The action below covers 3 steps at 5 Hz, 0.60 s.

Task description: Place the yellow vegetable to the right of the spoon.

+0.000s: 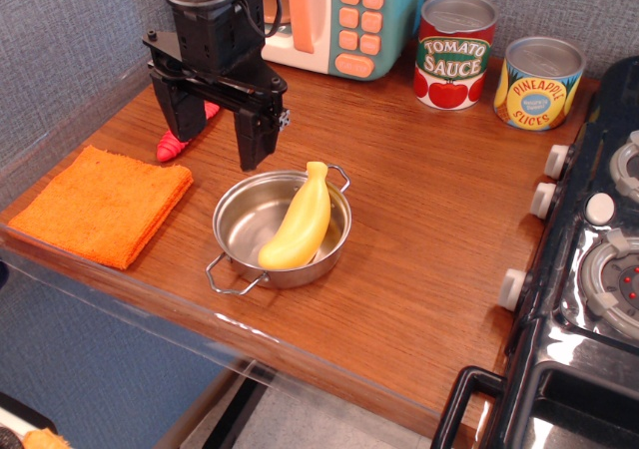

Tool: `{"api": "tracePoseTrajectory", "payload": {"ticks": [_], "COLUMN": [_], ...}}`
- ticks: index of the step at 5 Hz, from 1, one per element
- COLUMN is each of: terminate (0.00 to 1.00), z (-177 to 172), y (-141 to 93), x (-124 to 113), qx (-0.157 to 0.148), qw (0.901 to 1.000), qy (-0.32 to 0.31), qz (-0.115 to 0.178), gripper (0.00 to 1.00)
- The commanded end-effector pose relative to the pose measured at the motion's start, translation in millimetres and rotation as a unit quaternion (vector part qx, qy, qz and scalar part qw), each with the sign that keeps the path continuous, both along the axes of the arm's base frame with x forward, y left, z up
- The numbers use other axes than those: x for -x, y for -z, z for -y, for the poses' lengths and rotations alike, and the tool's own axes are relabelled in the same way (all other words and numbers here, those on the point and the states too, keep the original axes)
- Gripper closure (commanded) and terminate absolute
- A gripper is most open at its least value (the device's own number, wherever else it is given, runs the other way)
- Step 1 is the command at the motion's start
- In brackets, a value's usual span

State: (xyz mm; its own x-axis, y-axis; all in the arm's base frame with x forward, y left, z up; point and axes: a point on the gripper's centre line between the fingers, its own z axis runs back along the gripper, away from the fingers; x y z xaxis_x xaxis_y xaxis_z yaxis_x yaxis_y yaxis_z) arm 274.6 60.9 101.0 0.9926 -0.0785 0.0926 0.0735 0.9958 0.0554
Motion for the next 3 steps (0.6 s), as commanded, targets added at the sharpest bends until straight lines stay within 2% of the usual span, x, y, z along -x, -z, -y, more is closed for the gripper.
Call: {"api": "tracePoseTrajectory", "payload": {"ticks": [1,2,3], "terminate": [0.00,0.00,0.00], "z": [0.0,12.4,28.3], "y": [0.0,12.5,27.0], "x": [0.0,-4.3,-9.2], "qx": [0.000,0.010,0.007], "qw": [1.0000,0.9999,0.9998], "qy": [0.000,0.005,0.015], "qz": [0.000,-0.008,-0.012], "gripper": [0.00,0.00,0.00]}}
